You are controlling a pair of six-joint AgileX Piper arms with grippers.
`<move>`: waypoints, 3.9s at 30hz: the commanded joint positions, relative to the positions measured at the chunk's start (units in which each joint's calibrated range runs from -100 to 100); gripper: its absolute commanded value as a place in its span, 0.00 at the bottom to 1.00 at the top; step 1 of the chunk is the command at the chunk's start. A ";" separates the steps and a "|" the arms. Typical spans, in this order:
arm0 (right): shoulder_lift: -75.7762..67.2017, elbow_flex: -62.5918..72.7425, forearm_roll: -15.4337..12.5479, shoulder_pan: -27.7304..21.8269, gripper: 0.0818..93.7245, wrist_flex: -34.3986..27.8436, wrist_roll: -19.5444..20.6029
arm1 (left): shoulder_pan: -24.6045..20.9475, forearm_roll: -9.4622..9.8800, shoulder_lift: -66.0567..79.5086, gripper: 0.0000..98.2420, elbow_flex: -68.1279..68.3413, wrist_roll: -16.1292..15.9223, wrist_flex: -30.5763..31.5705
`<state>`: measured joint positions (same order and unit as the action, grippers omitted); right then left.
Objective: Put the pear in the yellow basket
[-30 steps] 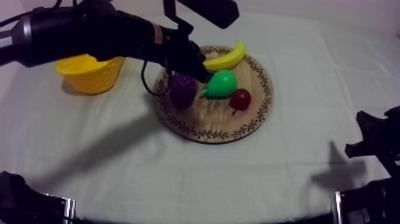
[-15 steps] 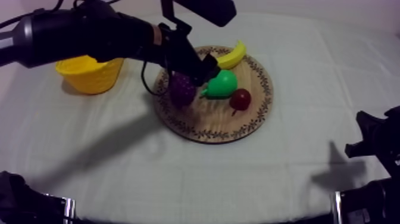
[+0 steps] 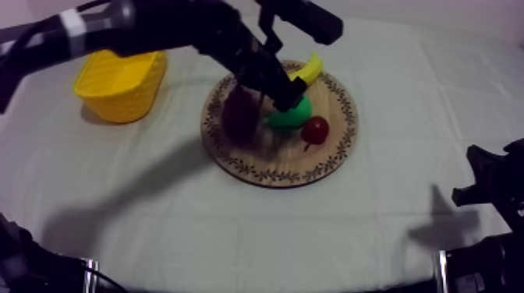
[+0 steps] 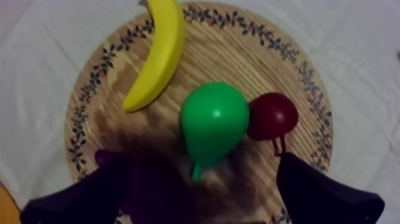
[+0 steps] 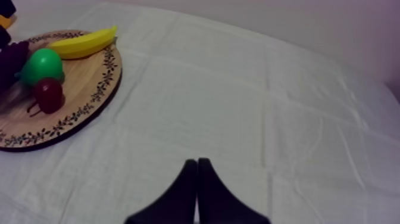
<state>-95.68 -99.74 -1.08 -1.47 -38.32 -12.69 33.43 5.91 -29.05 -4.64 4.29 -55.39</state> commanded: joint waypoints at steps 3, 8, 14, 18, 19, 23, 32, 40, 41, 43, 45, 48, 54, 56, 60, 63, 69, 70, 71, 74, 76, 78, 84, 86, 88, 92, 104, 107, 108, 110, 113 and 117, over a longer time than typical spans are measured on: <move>0.01 -0.04 -0.02 0.01 0.00 0.02 -0.02 | 0.08 0.04 -10.54 0.94 -15.01 0.07 -12.00; 0.01 -0.04 -0.02 0.01 0.00 0.02 0.01 | 0.27 0.59 -18.13 0.92 -24.47 0.49 -21.08; 0.01 -0.04 -0.02 0.01 0.00 0.02 0.01 | 0.31 0.99 -24.27 0.88 -31.27 0.78 -27.47; 0.01 -0.04 -0.02 0.01 0.00 0.02 0.02 | 0.19 1.23 -27.63 0.84 -35.05 0.81 -30.39; 0.01 -0.04 -0.02 0.01 0.00 0.02 0.02 | 0.25 1.47 -28.35 0.82 -35.96 0.93 -31.09; 0.01 -0.04 -0.02 0.01 0.00 0.02 0.02 | 0.63 2.51 -30.27 0.71 -39.24 1.51 -33.46; 0.01 -0.04 -0.02 0.01 0.00 0.02 0.02 | 0.82 3.96 -27.49 0.61 -39.00 3.26 -33.96; 0.01 -0.04 -0.02 0.01 0.00 0.02 0.00 | -0.62 8.01 -9.22 0.61 -27.77 5.92 -33.25; 0.01 -0.04 -0.02 0.01 0.00 0.02 -0.01 | -1.22 8.53 -6.67 0.61 -26.98 6.12 -33.70; 0.01 -0.04 -0.02 0.01 0.00 0.02 0.01 | -2.67 9.46 -2.04 0.61 -25.76 6.32 -34.62; 0.01 -0.04 -0.02 0.01 0.00 0.02 0.00 | -4.44 10.18 1.88 0.61 -24.84 6.31 -35.32; 0.01 -0.04 -0.02 0.01 0.00 0.02 0.01 | -7.86 10.76 6.63 0.61 -22.84 6.20 -35.76; 0.01 -0.04 -0.02 0.01 0.00 0.02 -0.03 | -16.49 9.69 11.75 0.62 -16.06 5.71 -32.25; 0.01 -0.04 -0.02 0.01 0.00 0.02 -0.03 | -19.20 8.90 12.31 0.62 -12.88 5.39 -29.34; 0.01 -0.04 -0.02 0.01 0.00 0.02 0.00 | -23.41 7.43 11.64 0.63 -6.93 4.96 -23.13; 0.01 -0.04 -0.02 0.01 0.00 0.02 0.01 | -25.69 6.48 9.51 0.63 -4.24 4.80 -19.47; 0.01 -0.04 -0.02 0.01 0.00 0.02 0.02 | -28.47 4.72 3.43 0.63 -2.06 4.40 -14.42; 0.01 -0.04 -0.02 0.01 0.00 0.02 0.02 | -28.67 4.48 2.39 0.63 -1.89 4.35 -13.76; 0.01 -0.04 -0.02 0.01 0.00 0.02 0.02 | -28.80 4.21 1.36 0.63 -1.67 4.30 -13.09; 0.01 -0.04 -0.02 0.01 0.00 0.02 0.02 | -29.02 3.15 -1.70 0.64 -0.66 3.94 -10.32; 0.01 -0.04 -0.02 0.01 0.00 0.02 0.02 | -29.07 2.38 -3.75 0.64 -0.08 3.66 -8.52; 0.01 -0.04 -0.02 0.01 0.00 0.02 0.02 | -29.08 1.76 -5.72 0.64 0.12 3.41 -7.32; 0.01 -0.04 -0.02 0.01 0.00 0.02 0.02 | -28.82 0.96 -9.47 0.66 -2.32 2.99 -8.07; 0.01 -0.04 -0.02 0.01 0.00 0.02 0.02 | -28.89 0.59 -9.89 0.69 -2.46 2.74 -8.06; 0.01 -0.04 -0.02 0.01 0.00 0.02 0.02 | -29.13 0.04 -9.92 0.73 -2.20 2.28 -7.69; 0.01 -0.04 -0.02 0.01 0.00 0.02 0.02 | -29.45 -0.59 -8.54 0.76 -0.18 1.74 -6.07; 0.01 -0.04 -0.02 0.01 0.00 0.02 0.02 | -28.43 -0.68 16.27 0.04 20.19 1.58 2.40; 0.01 -0.04 -0.02 0.01 0.00 0.02 0.02 | -27.52 0.45 26.82 0.01 26.51 3.25 3.32; 0.01 -0.04 -0.02 0.01 0.00 0.02 0.02 | -27.30 0.75 30.45 0.01 28.69 3.77 3.63; 0.01 -0.04 -0.02 0.01 0.00 0.02 -0.01 | -27.14 1.05 37.67 0.01 33.03 4.54 4.27; 0.01 -0.04 -0.02 0.01 0.00 0.02 0.01 | -27.39 1.06 48.08 0.00 39.80 4.95 5.62; 0.01 -0.04 -0.02 0.01 0.00 0.02 0.00 | -27.52 1.33 61.34 0.00 49.12 5.64 7.08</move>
<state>-95.68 -99.74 -1.08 -1.47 -38.33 -12.69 5.95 7.15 17.76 37.50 9.77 -48.67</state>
